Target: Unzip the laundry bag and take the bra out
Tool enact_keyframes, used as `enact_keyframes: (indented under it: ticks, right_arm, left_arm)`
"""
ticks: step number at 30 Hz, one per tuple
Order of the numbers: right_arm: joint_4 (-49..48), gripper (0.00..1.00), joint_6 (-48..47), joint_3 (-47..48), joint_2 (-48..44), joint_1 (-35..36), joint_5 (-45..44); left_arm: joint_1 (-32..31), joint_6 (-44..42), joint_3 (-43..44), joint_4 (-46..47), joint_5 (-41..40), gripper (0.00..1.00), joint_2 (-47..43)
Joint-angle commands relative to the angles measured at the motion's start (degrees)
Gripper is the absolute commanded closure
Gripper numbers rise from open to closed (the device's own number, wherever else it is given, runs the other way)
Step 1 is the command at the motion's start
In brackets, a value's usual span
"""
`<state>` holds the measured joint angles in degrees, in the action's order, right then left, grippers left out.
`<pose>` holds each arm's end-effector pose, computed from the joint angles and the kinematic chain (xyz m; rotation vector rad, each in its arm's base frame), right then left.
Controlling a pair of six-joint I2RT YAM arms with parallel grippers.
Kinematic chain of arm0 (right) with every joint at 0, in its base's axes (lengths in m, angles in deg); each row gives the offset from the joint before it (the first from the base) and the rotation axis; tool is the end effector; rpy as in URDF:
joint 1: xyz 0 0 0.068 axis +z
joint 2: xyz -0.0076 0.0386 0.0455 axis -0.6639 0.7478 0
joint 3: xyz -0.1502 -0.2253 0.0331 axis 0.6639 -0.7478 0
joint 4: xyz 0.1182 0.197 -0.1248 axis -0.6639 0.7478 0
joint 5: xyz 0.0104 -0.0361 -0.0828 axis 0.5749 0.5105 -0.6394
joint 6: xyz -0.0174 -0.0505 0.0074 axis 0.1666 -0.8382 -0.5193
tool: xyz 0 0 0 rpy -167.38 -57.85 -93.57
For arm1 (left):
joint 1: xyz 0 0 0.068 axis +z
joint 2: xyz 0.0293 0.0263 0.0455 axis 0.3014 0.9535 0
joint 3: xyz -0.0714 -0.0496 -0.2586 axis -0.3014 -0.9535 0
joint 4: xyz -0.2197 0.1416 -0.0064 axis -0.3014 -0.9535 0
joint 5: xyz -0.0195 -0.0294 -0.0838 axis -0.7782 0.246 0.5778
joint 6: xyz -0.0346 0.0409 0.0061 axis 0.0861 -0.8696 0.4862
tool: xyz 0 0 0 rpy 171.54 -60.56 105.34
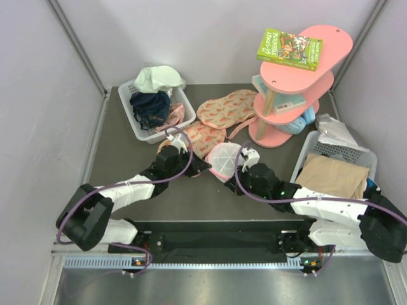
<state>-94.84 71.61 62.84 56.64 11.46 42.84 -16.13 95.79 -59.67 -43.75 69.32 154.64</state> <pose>0.1410 0.1829 0.1974 -0.2374 2.1806 0.8632 0.2180 -0.1570 0.1901 -0.1481 2.1785 -1.1937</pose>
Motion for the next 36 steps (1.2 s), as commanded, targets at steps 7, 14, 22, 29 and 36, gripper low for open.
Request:
enact_keyframes:
  ticks: [7,14,22,29,36]
  right_arm:
    - [-7.04,1.00,-0.69,1.84,4.78,-0.32,6.14]
    - [-9.15,1.00,-1.04,4.65,8.82,0.73,7.74]
    - [-10.03,1.00,-1.04,6.15,10.06,1.43,7.92]
    - [-8.02,1.00,-0.95,5.71,9.10,1.52,7.04]
    - [-5.91,1.00,-0.60,4.92,7.95,1.26,5.55]
  left_arm:
    - [0.27,4.14,-2.38,5.73,3.10,0.52,-2.16]
    - [-1.74,6.44,-4.23,8.55,3.28,0.50,-0.75]
    - [-2.89,7.49,-3.96,11.09,4.16,0.60,1.71]
    - [-2.81,7.23,-3.17,10.84,3.63,1.00,2.15]
    - [-1.93,4.94,-1.77,7.41,2.58,1.00,0.75]
